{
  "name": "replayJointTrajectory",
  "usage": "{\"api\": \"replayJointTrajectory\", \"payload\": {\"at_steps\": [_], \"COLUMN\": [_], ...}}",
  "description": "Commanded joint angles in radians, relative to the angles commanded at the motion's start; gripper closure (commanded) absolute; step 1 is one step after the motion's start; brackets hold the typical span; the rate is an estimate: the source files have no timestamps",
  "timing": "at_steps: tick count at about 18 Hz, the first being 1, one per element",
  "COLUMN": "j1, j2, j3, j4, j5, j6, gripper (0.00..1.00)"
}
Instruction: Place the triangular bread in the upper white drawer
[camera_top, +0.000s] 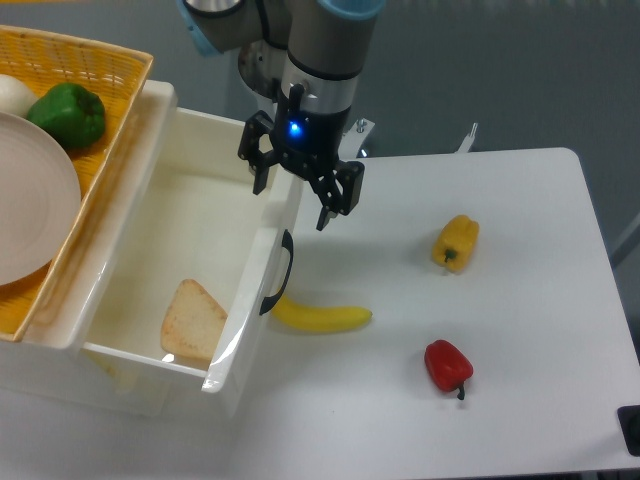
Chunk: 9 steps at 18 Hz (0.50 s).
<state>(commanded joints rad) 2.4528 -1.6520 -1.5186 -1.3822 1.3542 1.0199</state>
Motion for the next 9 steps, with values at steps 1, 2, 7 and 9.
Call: {"api": "replayJointTrajectory", "payload": {"at_steps": [1, 2, 7, 9], "j1": [0.000, -0.002, 0.009, 0.011], "j2": [-0.008, -0.012, -0.057, -0.077], "j3": [-0.002, -0.002, 0.002, 0.002], "j4": [0.002, 0.002, 0.035, 0.048], "j5": [0.038, 0.078, 0.166, 0.184], "j6": [0.011, 0.022, 0.051, 0.051], "gripper": [0.00, 0.00, 0.00, 0.00]}}
